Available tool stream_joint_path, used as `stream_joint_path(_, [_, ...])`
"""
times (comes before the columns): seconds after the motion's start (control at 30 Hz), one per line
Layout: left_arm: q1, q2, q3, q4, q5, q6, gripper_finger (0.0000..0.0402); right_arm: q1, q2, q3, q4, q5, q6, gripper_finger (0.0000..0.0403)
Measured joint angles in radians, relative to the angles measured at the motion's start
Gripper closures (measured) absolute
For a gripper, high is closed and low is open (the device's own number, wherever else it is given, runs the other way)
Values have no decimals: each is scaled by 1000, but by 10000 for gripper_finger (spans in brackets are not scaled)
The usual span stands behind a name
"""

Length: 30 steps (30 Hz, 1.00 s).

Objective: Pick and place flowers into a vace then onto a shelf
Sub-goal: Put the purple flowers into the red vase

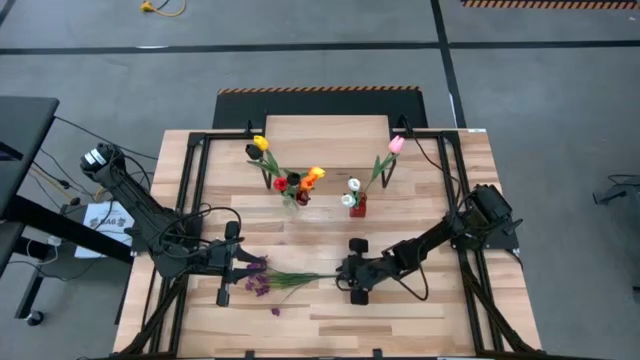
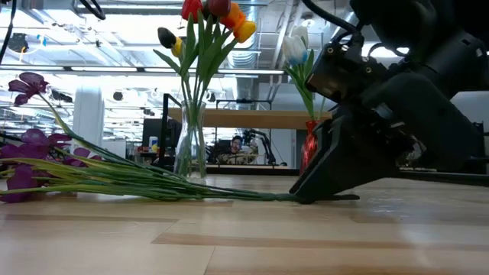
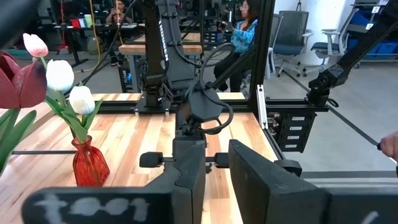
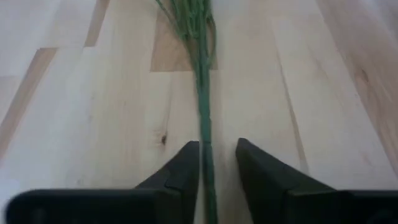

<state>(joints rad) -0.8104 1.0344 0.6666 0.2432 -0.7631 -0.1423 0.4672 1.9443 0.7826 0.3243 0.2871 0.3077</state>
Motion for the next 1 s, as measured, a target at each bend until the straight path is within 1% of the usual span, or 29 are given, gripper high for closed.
stream_joint_path(0.07, [0, 0, 0, 0, 0, 0, 340, 0, 11, 1, -6, 5, 17, 319])
stream_joint_path(0.17, [0, 0, 0, 0, 0, 0, 340, 0, 26, 1, 6, 18, 40, 378])
stream_joint_path(0.2, [0, 0, 0, 0, 0, 0, 340, 0, 34, 1, 21, 20, 51, 388])
stream_joint_path(0.33, [0, 0, 0, 0, 0, -1, 340, 12, 50, -3, 74, 50, 72, 394])
stream_joint_path(0.47, [0, 0, 0, 0, 0, -4, 340, 36, 32, -12, 109, 54, -4, 397])
stream_joint_path(0.67, [0, 0, 0, -2, -2, -3, 340, 86, -56, -18, 67, 3, -124, 401])
stream_joint_path(0.73, [0, 0, 0, -3, -2, -3, 340, 106, -92, -17, 72, 8, -167, 401])
stream_joint_path(0.9, [0, 0, 0, -9, -4, -2, 340, 135, -171, -15, 108, 60, -279, 402])
stream_joint_path(1.0, [0, 0, 0, -9, -8, 4, 340, 161, -221, -14, 142, 62, -365, 402])
